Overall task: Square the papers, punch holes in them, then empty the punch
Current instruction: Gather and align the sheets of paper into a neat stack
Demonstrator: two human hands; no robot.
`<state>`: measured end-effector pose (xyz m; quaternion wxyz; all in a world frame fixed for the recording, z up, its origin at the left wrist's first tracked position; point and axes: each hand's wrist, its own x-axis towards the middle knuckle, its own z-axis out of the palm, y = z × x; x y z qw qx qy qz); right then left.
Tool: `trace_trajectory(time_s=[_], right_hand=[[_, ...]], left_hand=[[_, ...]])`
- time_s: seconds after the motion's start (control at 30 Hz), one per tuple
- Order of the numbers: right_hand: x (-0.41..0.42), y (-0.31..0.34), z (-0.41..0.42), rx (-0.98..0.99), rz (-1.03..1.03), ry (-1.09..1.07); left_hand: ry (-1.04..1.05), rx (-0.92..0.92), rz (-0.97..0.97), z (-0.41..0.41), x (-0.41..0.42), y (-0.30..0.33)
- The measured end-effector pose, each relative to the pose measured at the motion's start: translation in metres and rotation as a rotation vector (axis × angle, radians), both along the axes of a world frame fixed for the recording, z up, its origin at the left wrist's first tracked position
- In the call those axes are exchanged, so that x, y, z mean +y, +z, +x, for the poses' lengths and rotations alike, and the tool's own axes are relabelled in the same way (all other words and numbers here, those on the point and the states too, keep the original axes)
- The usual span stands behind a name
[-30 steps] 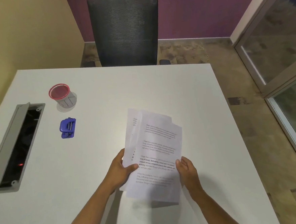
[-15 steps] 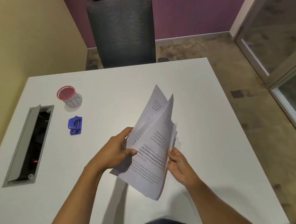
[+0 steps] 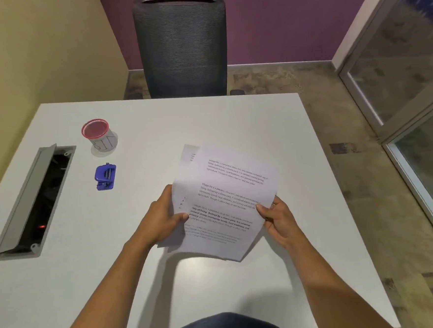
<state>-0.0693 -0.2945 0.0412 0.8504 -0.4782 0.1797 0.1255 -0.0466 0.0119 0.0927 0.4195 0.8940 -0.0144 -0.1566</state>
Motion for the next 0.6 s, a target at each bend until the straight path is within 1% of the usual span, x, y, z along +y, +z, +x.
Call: trace_trajectory(time_s=[0.2,0.43,0.6], right_hand=[[0.002,0.028,0.013,-0.053,-0.095,-0.002],[0.014,0.065,0.032,-0.259,-0.321,-0.023],[0.022,0.072,0.035,-0.356,-0.371,-0.059]], left_hand=[[0.018,0.035,-0.056,-0.002,0.005,-0.005],[0.272,-0.149,-0.087,-0.001,0.0,-0.005],[0.356,-0.24,-0.187,0.001,-0.007,-0.002]])
